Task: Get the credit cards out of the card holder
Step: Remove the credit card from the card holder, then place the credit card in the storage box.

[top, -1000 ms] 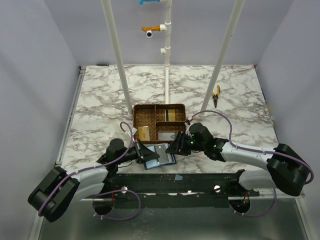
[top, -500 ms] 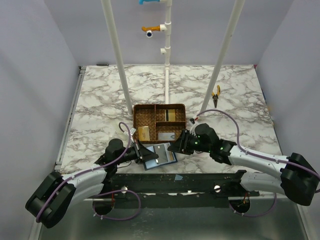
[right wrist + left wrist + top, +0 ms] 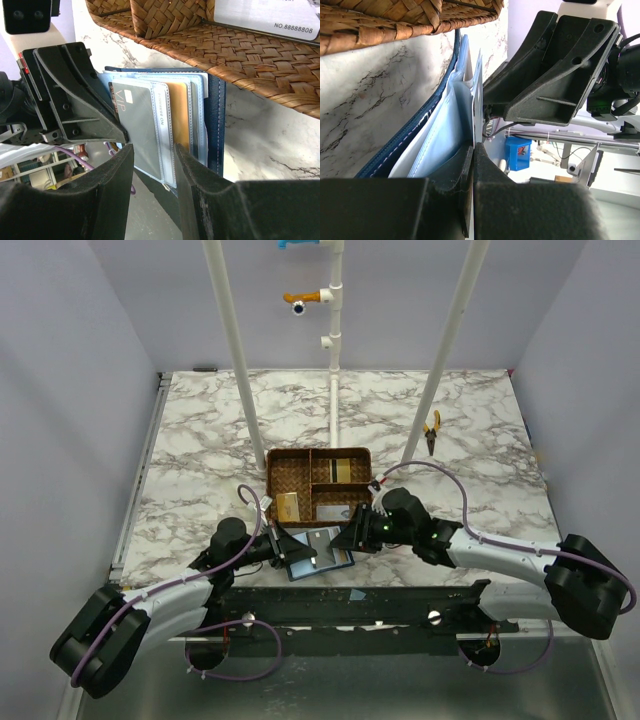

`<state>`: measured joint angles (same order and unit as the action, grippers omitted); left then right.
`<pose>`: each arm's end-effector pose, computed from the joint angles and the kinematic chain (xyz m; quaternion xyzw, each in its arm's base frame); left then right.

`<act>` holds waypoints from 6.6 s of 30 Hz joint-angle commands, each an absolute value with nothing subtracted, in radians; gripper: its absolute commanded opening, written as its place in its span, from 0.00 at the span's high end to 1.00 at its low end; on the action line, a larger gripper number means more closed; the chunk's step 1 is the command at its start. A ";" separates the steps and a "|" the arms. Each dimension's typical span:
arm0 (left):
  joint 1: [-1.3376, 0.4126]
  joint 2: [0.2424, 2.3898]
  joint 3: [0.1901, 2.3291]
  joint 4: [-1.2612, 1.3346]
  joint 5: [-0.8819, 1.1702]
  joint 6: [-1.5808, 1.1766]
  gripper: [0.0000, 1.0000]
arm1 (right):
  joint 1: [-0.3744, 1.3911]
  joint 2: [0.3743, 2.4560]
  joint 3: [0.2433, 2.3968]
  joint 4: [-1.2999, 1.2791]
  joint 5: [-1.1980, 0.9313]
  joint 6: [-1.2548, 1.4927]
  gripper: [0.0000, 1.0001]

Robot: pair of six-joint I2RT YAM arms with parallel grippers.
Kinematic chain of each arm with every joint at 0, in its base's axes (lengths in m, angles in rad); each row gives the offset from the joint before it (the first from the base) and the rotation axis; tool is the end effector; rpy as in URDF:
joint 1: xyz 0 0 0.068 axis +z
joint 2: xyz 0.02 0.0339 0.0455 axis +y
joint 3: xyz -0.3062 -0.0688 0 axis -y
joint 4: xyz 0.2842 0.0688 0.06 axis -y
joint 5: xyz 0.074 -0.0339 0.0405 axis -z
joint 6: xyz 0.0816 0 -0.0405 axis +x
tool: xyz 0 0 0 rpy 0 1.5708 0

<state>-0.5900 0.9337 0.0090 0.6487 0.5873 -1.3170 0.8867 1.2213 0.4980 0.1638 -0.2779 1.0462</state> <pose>0.1356 -0.1452 0.1302 -0.1083 0.7757 -0.6044 0.1459 0.1704 0.2444 0.1771 0.0021 0.8690 0.4636 0.1729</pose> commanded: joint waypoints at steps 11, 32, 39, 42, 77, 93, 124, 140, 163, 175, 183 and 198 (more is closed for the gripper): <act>-0.585 0.914 -0.077 0.681 0.604 -1.292 1.00 | 0.899 1.275 0.494 0.275 -0.356 1.069 0.59; -0.585 0.917 -0.062 0.690 0.617 -1.289 1.00 | 0.905 1.290 0.477 0.369 -0.411 1.108 0.66; -0.585 0.910 -0.067 0.699 0.620 -1.293 1.00 | 0.905 1.289 0.458 0.377 -0.402 1.124 0.76; -0.585 0.902 -0.065 0.692 0.623 -1.290 1.00 | 0.905 1.285 0.453 0.376 -0.393 1.131 0.86; -0.585 0.848 -0.041 0.482 0.601 -1.211 1.00 | 0.905 1.243 0.402 0.247 -0.232 1.121 0.99; -0.586 0.770 0.101 0.023 0.502 -1.005 1.00 | 0.905 1.296 0.414 0.183 -0.165 1.081 0.99; -0.544 0.728 0.484 -0.463 0.349 -0.711 1.00 | 0.824 1.137 0.688 -0.656 0.284 0.920 0.99; -0.521 0.961 0.769 -0.484 0.348 -0.713 1.00 | 0.776 1.267 0.957 -0.889 0.347 0.825 0.99; -0.520 1.270 1.007 -0.492 0.361 -0.521 1.00 | 0.646 1.420 1.065 -0.892 0.326 0.755 0.99; -0.522 1.308 1.018 -0.500 0.383 -0.491 1.00 | 0.615 1.503 1.131 -0.890 0.299 0.714 0.99; -0.541 1.335 1.035 -0.506 0.381 -0.463 1.00 | 0.597 1.540 1.168 -0.876 0.282 0.690 0.99; -0.613 1.424 1.127 -0.562 0.336 -0.406 1.00 | 0.551 1.587 1.193 -0.853 0.251 0.653 0.99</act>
